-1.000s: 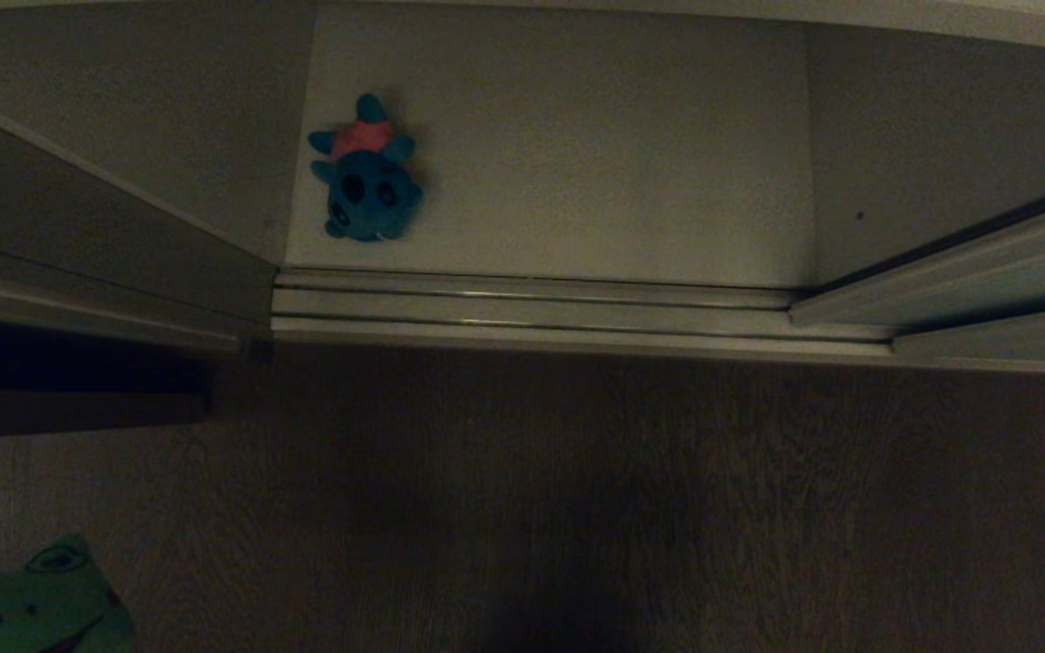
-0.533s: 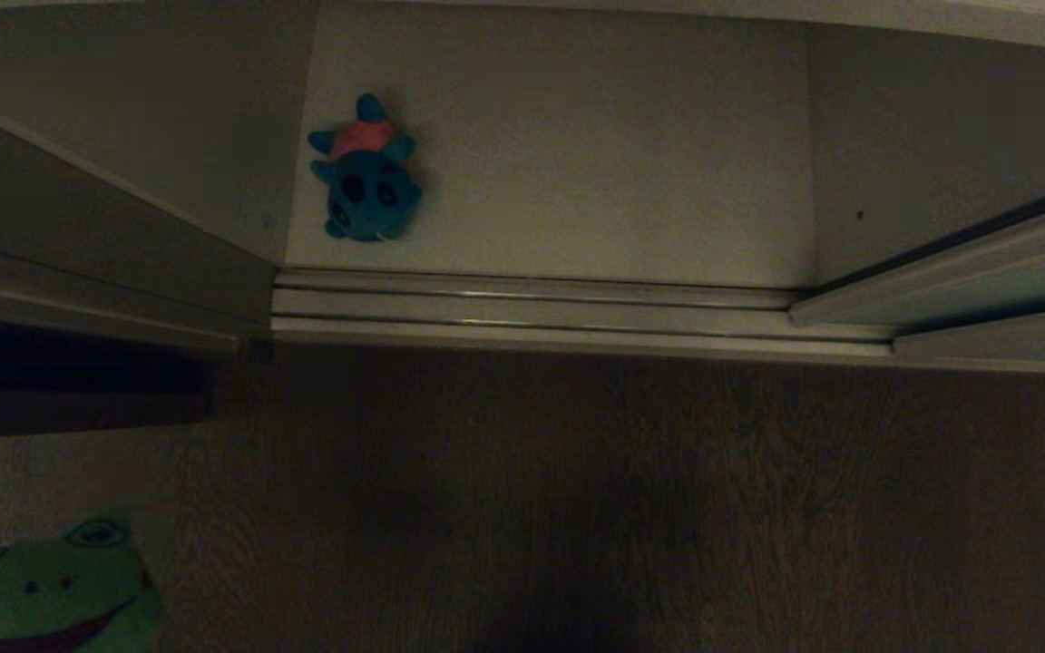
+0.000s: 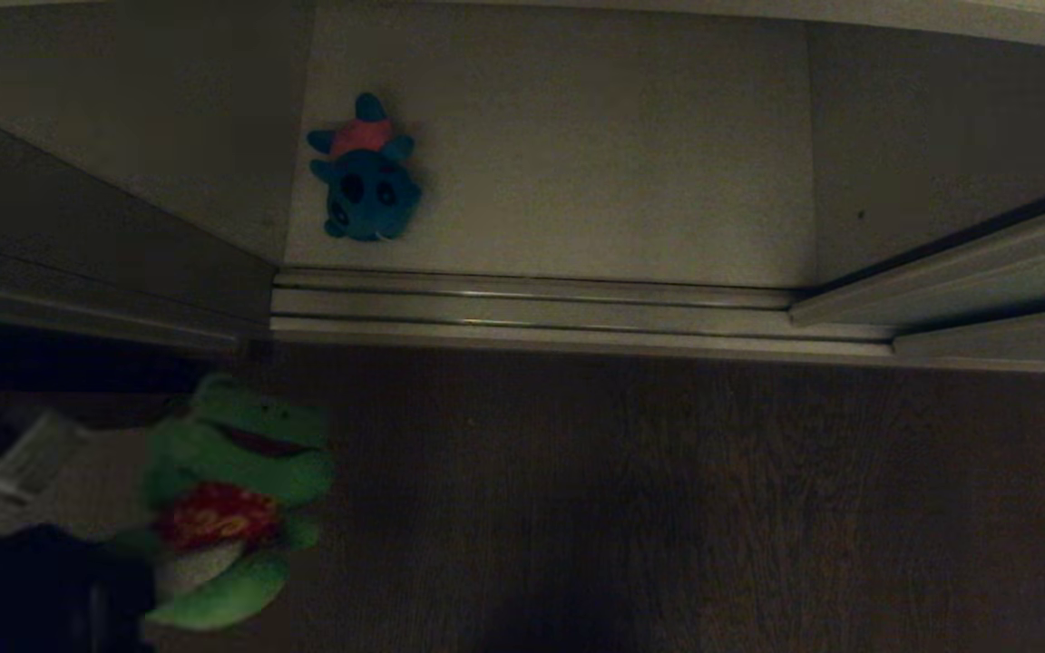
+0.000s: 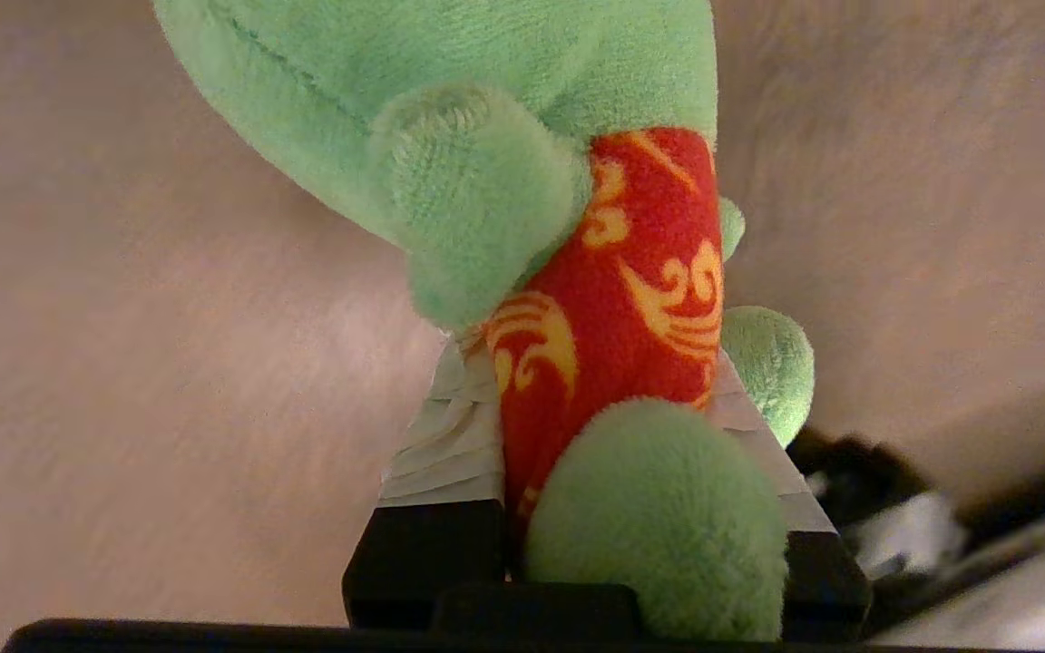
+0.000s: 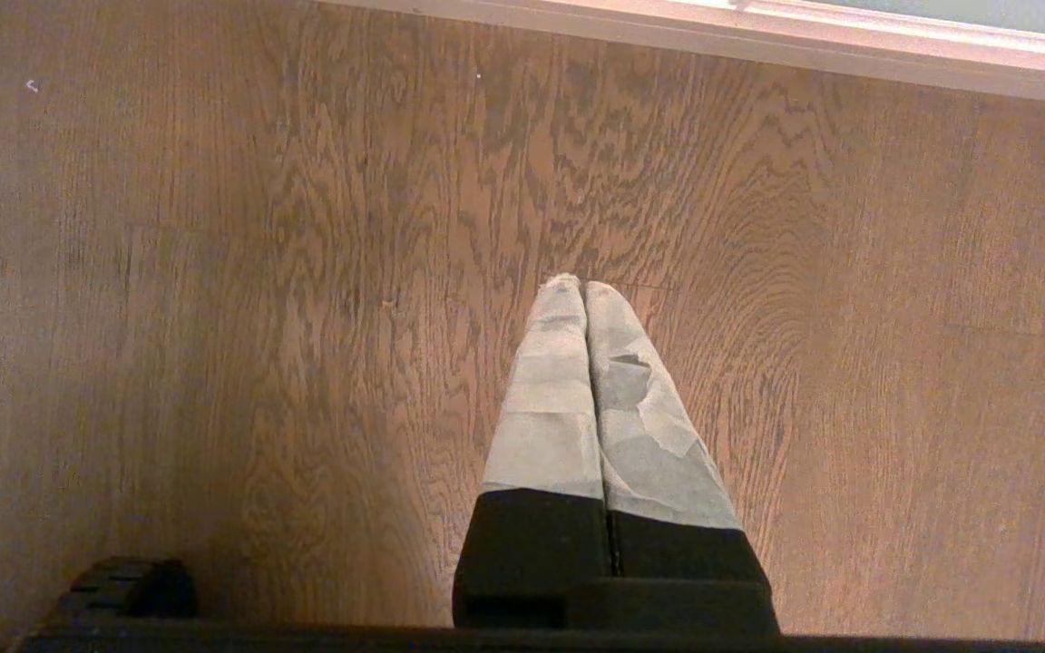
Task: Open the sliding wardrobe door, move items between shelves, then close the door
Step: Place the green doll on the lower shelf
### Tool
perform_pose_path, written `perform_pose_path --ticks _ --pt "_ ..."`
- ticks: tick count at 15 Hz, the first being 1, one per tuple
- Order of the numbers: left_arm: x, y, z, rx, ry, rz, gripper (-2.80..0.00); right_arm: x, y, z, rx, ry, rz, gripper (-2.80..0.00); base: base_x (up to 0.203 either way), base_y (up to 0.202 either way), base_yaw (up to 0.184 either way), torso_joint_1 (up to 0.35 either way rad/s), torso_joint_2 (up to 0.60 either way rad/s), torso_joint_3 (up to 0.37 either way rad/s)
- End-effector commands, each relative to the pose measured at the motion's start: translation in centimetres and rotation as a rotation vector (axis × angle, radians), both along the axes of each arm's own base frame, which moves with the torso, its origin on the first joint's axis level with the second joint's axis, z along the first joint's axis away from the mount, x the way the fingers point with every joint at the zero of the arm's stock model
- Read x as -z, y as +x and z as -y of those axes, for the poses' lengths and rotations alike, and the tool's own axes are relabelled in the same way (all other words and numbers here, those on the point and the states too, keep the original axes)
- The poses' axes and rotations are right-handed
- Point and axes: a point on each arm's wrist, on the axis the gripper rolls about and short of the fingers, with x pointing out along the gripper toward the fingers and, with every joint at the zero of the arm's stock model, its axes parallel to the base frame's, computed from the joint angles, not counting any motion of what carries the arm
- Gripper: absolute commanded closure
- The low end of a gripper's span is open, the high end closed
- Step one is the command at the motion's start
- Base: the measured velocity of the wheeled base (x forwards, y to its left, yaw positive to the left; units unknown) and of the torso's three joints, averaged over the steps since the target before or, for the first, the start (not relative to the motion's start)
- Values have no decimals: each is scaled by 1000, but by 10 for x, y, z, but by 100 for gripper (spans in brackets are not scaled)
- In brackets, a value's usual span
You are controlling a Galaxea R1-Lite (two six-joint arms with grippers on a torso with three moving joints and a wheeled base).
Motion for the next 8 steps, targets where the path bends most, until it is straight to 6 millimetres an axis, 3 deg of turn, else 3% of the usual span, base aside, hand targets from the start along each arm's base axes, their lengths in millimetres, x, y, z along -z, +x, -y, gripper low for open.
perform_pose_path --ticks 1,4,8 --pt "20 77 18 58 -2 -145 0 0 0 0 -2 0 3 0 0 0 0 0 0 0" --pt "9 153 57 119 -40 -64 0 0 0 0 -1 0 3 0 0 0 0 0 0 0" --pt "-3 223 107 107 -128 93 0 0 0 0 -1 0 3 0 0 0 0 0 0 0"
